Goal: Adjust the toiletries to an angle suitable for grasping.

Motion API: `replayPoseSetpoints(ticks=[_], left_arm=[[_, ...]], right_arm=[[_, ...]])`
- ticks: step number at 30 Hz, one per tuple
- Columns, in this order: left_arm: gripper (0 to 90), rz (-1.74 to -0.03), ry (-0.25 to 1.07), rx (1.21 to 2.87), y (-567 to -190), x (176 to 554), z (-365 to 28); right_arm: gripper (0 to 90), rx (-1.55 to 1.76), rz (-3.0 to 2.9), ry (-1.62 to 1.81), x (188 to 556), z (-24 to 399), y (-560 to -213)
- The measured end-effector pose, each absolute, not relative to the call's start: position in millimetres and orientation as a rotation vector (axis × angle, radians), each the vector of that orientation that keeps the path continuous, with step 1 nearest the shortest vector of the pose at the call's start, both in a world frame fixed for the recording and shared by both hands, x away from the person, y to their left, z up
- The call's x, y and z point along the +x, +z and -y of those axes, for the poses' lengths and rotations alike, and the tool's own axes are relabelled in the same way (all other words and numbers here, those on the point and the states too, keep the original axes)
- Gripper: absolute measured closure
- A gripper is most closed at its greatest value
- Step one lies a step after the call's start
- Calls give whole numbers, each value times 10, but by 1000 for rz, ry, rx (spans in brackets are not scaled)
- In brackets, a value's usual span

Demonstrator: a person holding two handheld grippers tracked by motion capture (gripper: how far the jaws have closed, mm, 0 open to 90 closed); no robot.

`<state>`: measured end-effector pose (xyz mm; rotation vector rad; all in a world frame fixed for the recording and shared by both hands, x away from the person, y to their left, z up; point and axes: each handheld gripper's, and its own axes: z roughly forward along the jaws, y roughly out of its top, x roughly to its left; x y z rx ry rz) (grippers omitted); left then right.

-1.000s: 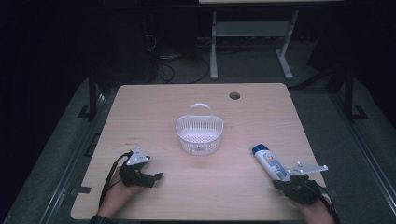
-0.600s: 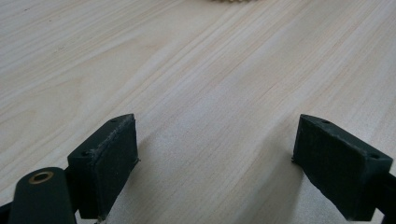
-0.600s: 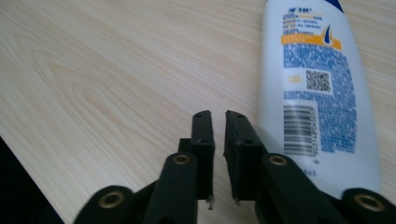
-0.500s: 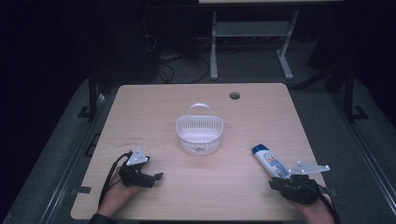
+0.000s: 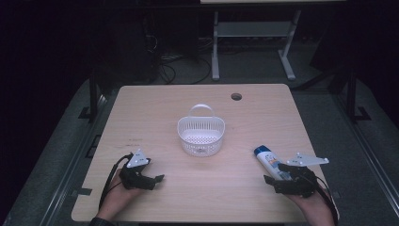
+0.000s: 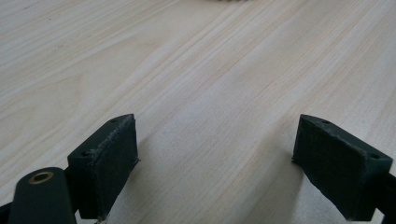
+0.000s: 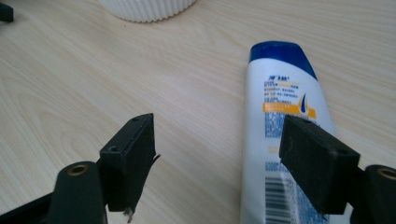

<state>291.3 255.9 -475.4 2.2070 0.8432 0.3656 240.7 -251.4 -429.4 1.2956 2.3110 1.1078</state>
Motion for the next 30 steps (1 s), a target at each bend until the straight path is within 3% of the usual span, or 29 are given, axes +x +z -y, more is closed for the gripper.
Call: replayPoseSetpoints(ticks=[30], left_arm=[[127, -849, 370, 2203, -4755, 2887, -2563]], right_arm=[[200, 1269, -2274, 1106, 2732, 2450, -4088]])
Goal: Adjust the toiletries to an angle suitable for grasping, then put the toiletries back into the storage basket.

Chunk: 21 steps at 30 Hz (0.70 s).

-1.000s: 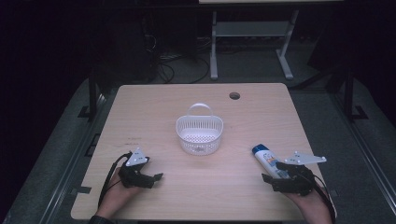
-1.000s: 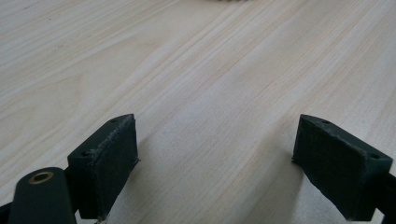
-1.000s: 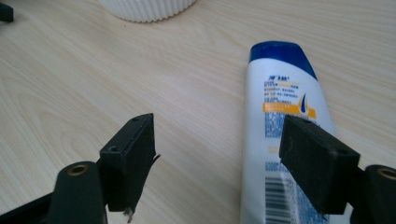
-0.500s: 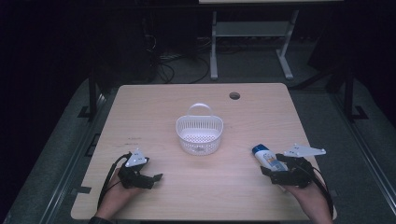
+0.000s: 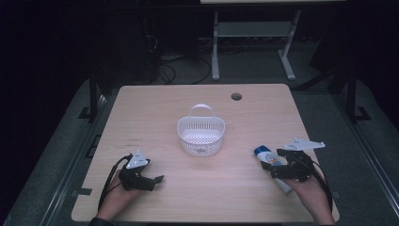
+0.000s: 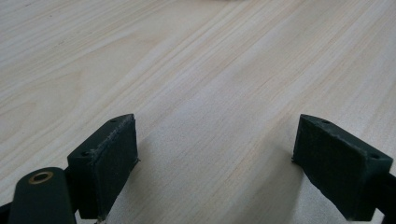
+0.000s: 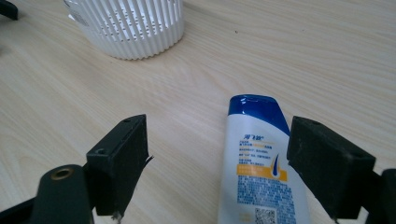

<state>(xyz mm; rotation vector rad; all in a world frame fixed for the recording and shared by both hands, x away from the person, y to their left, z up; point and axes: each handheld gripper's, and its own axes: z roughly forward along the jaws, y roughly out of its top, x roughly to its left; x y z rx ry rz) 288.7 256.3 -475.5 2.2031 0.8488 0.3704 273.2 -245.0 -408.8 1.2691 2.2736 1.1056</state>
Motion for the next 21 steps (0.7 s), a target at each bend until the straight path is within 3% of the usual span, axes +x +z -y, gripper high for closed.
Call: replayPoseSetpoints(ticks=[21], left_arm=[[127, -837, 362, 2206, -4755, 2916, -2552]], right_arm=[[178, 1347, -2279, 1001, 3150, 2442, -4189]])
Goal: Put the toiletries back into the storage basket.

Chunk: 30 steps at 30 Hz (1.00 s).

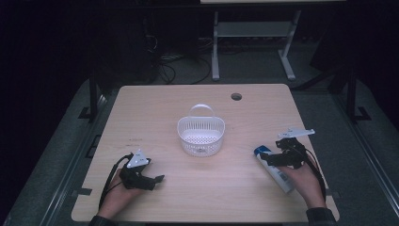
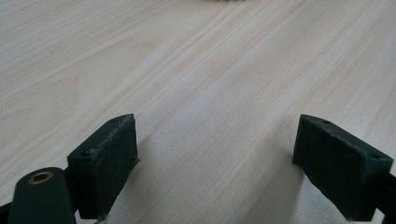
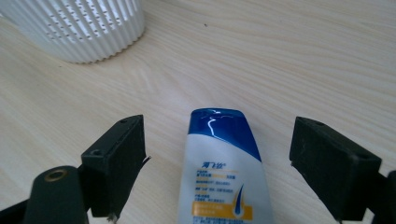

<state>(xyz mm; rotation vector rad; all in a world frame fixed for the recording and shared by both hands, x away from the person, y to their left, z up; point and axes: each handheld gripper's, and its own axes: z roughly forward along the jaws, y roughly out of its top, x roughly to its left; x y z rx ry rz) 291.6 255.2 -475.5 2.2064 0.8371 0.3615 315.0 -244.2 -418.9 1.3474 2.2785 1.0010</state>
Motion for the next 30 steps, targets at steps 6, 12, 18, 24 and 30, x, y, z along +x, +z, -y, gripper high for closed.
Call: replayPoseSetpoints(ticks=[6, 12, 18, 24, 30], left_arm=[[127, -837, 363, 2207, -4755, 2915, -2552], [127, -836, 362, 2207, -4755, 2916, -2552], [127, -837, 362, 2206, -4755, 2915, -2551], [127, -837, 362, 2206, -4755, 2915, -2552], [127, -837, 363, 2206, -4755, 2915, -2552]], right_arm=[[158, 1395, -2312, 936, 3276, 2419, -4249], [158, 1447, -2368, 871, 3380, 2391, -4313], [162, 1481, -2427, 776, 3468, 2338, -4391], [188, 1512, -2466, 693, 3515, 2301, -4467], [205, 1522, -2497, 632, 3525, 2288, -4519]])
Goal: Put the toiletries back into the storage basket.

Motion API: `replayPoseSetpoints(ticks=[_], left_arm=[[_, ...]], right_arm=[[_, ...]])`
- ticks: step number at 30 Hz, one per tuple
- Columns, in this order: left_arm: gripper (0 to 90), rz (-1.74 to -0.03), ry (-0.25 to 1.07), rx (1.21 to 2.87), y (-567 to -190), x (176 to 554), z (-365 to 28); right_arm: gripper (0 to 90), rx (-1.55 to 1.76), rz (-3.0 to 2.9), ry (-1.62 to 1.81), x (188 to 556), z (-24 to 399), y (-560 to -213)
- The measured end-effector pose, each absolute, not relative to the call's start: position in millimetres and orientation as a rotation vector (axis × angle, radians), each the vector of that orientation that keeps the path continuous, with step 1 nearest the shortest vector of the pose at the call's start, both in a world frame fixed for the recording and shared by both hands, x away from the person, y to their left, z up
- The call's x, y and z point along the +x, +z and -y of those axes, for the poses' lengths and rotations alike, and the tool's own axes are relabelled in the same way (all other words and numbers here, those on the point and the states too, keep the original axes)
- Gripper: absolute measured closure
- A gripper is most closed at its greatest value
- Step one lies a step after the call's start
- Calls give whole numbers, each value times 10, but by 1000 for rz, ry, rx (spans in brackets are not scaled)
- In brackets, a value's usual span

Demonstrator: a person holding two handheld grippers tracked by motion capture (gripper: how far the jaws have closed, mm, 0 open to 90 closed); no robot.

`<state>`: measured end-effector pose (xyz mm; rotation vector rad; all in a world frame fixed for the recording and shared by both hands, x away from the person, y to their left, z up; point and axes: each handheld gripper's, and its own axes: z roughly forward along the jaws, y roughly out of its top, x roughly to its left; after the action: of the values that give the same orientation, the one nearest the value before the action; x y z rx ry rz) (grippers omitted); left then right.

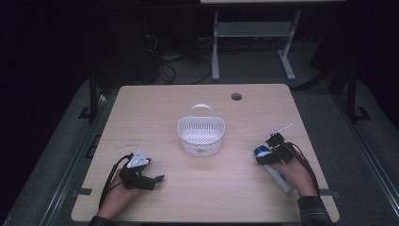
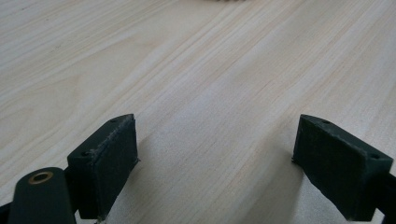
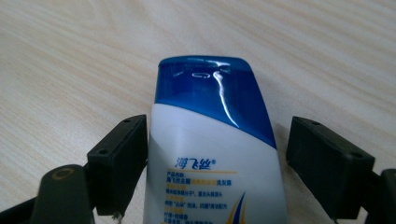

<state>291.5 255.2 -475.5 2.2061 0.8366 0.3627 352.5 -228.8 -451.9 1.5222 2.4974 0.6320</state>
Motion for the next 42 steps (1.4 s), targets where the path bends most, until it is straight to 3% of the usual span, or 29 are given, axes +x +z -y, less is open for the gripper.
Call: replayPoseSetpoints(ticks=[7, 10, 26, 42], left_arm=[[127, -836, 362, 2207, -4755, 2913, -2553], [127, -835, 362, 2206, -4755, 2912, -2554], [127, -835, 363, 2207, -4755, 2911, -2555], [127, -831, 361, 2208, -4755, 2913, -2557]], right_arm=[[251, 1513, -2491, 573, 3515, 2256, -4522], [333, 1478, -2493, 555, 3507, 2236, -4516], [351, 1450, -2505, 574, 3500, 2246, -4492], [353, 1447, -2371, 786, 3363, 2420, -4235]])
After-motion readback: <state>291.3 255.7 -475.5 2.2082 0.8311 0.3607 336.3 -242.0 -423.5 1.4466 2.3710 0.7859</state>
